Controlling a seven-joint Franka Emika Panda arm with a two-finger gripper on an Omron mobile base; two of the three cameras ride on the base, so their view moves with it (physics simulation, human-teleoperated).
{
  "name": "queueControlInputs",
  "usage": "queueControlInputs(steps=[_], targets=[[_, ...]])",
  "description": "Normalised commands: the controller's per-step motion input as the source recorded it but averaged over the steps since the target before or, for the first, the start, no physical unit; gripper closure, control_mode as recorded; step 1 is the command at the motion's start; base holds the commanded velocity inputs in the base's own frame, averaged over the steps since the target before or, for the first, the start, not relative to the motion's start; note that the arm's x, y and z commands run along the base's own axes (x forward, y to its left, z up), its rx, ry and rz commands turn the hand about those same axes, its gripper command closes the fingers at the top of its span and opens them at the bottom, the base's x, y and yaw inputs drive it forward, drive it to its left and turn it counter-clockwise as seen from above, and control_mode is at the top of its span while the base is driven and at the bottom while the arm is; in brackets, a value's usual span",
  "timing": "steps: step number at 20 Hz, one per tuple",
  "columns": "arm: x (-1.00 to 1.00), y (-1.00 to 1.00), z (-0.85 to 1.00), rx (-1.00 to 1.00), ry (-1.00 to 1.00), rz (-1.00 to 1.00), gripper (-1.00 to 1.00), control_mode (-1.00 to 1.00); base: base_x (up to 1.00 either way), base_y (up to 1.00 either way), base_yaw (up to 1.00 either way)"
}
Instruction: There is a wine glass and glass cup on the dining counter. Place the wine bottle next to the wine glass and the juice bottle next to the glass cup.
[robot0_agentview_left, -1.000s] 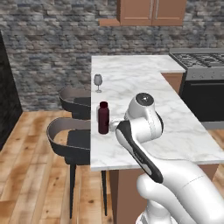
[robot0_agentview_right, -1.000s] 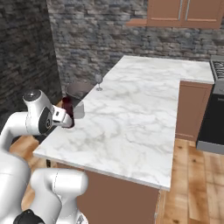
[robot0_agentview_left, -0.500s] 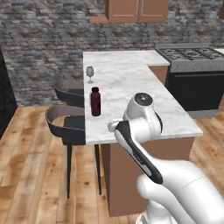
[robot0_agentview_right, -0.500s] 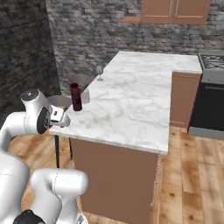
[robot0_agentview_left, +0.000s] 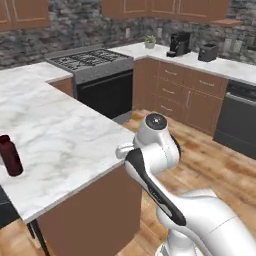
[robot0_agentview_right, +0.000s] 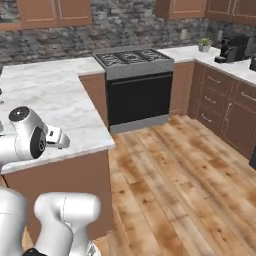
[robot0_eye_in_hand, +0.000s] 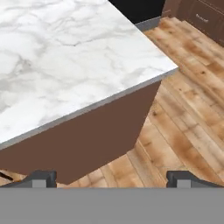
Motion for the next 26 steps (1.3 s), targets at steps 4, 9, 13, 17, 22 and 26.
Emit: queueControlInputs(steps=[4, 9, 13, 17, 22, 26], targets=[[0.0, 0.0, 0.0, 0.0, 0.0, 0.0, -1.0, 1.0, 0.0, 0.05, -1.0], [0.0, 0.0, 0.0, 0.0, 0.0, 0.0, -1.0, 1.0, 0.0, 0.05, -1.0], [0.0, 0.0, 0.0, 0.0, 0.0, 0.0, -1.0, 1.0, 0.0, 0.05, -1.0], [0.0, 0.0, 0.0, 0.0, 0.0, 0.0, -1.0, 1.0, 0.02, -0.05, -0.9], [0.0, 0.0, 0.0, 0.0, 0.0, 0.0, -1.0, 1.0, 0.51, -0.06, -0.36], [0.0, 0.0, 0.0, 0.0, 0.0, 0.0, -1.0, 1.0, 0.88, -0.21, 0.0]])
